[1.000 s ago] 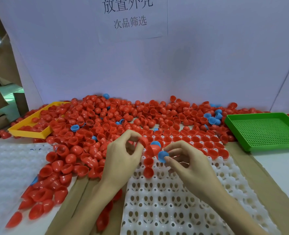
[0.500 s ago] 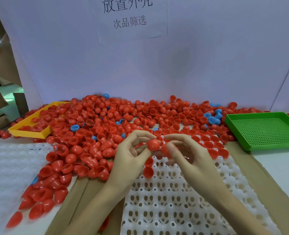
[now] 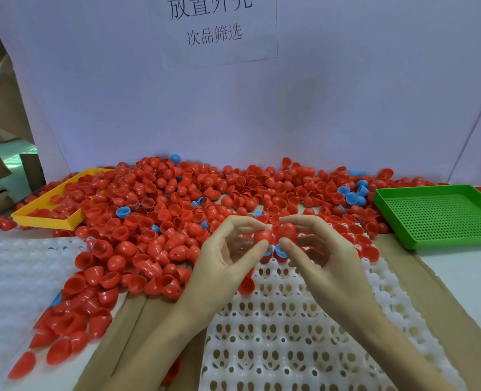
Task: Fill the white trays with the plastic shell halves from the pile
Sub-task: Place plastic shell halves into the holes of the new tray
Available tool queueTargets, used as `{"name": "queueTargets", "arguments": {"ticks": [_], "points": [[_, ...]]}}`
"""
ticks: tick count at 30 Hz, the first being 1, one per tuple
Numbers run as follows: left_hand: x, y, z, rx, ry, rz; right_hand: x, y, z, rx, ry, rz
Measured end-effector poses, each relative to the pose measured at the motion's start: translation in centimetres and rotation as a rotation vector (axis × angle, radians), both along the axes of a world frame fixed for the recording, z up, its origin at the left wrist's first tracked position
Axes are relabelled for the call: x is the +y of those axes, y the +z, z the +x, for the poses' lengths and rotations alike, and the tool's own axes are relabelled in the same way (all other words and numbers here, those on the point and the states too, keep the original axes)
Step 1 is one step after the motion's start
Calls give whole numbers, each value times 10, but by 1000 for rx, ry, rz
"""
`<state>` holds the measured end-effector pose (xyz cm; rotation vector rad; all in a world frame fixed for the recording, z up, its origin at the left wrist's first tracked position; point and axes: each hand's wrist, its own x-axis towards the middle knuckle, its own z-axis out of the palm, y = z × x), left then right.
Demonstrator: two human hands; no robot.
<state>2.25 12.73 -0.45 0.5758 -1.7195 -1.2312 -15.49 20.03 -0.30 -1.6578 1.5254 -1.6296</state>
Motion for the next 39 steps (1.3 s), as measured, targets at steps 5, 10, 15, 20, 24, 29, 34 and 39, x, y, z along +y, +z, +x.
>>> {"name": "queueTargets", "arguments": {"ticks": [5,10,15,20,24,29,34,39], "points": [[0,0,1,-24,-17,145,2,4,1,-63,103,50],[-2,1,2,-54,8,126,1,3,1,-125,109,111],[-11,4,12,-188,-1,-116,0,0,1,-185,113,170],[-15,11,26,-317,-80,-108,0,-2,6,-196,143,231],[-17,14,33,-353,-229,-119,1,-3,9,-225,184,271],[-22,10,37,-416,-157,-240,0,1,5,-304,188,347],[-39,7,50,-581,75,-449,-4,1,-13,-378,100,350],[-44,5,59,-739,43,-434,-5,-8,-14,66,6,291]]}}
